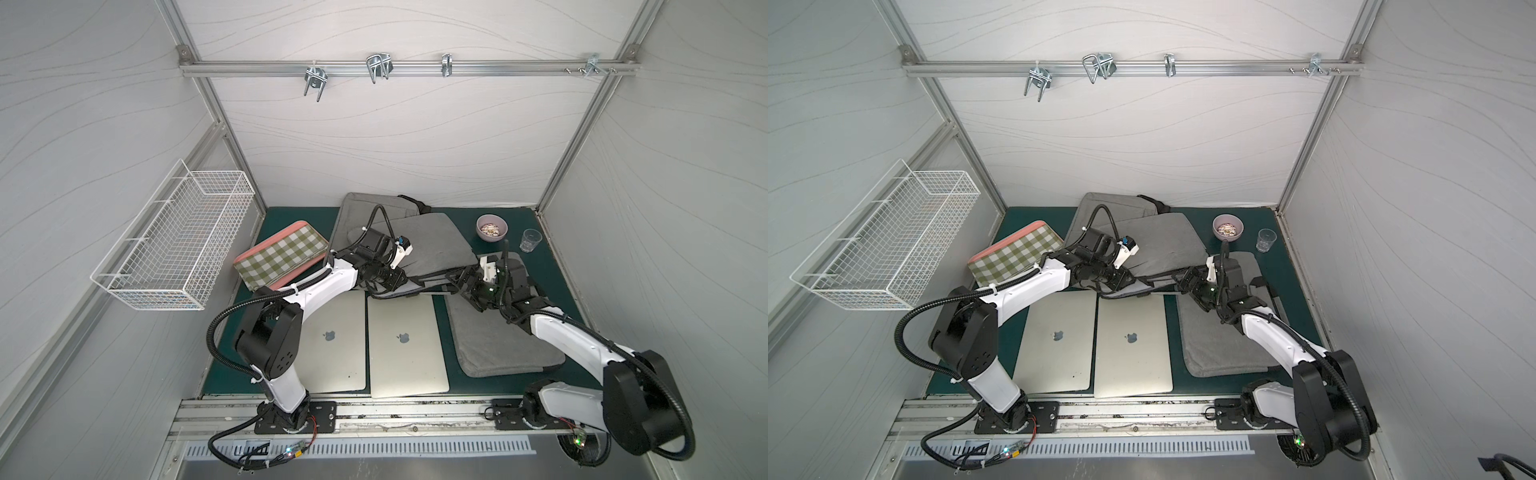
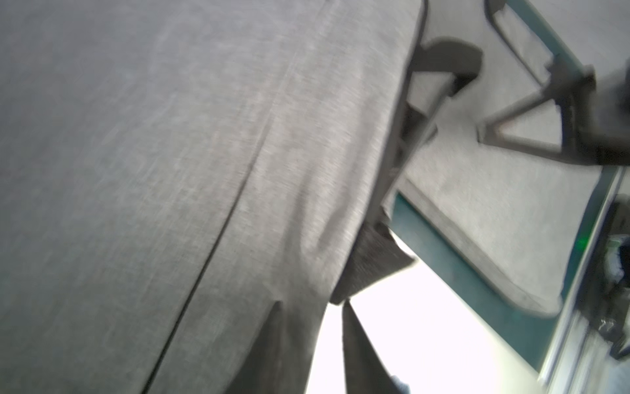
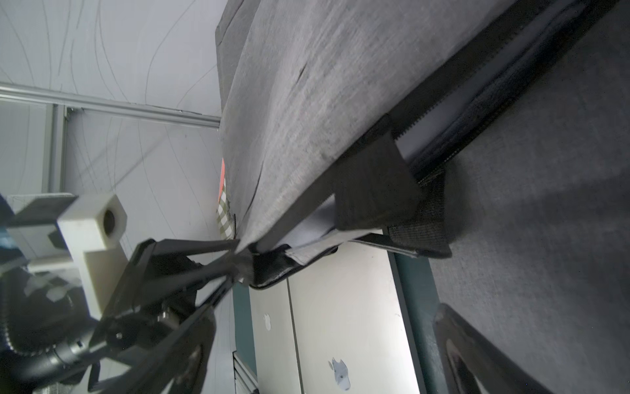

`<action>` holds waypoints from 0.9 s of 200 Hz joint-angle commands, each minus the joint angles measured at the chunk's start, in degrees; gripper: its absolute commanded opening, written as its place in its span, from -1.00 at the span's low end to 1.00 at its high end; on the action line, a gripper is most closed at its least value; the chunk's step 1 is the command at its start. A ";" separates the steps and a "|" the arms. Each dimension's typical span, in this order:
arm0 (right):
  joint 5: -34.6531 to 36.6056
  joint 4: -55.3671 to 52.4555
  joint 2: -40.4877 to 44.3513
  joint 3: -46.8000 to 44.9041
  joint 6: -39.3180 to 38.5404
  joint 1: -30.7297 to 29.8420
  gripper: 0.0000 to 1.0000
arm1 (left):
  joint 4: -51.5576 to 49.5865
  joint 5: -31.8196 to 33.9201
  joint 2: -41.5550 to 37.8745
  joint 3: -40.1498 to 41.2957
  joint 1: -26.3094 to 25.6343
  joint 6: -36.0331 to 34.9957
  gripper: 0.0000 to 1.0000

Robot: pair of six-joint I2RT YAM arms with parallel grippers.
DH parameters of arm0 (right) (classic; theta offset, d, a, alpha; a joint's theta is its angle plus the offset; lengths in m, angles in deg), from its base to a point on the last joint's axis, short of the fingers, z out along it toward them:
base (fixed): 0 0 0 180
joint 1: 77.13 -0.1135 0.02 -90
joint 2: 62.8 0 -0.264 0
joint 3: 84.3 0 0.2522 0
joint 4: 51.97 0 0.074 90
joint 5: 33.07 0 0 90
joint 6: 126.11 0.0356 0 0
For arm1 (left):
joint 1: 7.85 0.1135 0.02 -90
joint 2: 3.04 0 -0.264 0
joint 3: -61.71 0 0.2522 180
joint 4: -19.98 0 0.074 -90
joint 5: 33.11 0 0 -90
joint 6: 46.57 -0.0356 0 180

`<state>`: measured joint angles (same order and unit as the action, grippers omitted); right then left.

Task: Open the zippered laptop bag and take out the laptop
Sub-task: Adjust the zippered laptop bag.

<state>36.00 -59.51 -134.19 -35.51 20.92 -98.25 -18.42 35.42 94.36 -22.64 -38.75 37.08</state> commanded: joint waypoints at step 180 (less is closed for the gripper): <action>7.97 14.16 -24.79 11.25 18.83 -9.80 0.70 | -5.22 13.09 10.14 -16.98 20.61 28.32 0.39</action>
<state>41.77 -48.04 -157.32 -25.46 36.44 -107.48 -26.75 45.67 101.77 -34.75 -19.75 60.57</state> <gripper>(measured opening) 0.886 0.697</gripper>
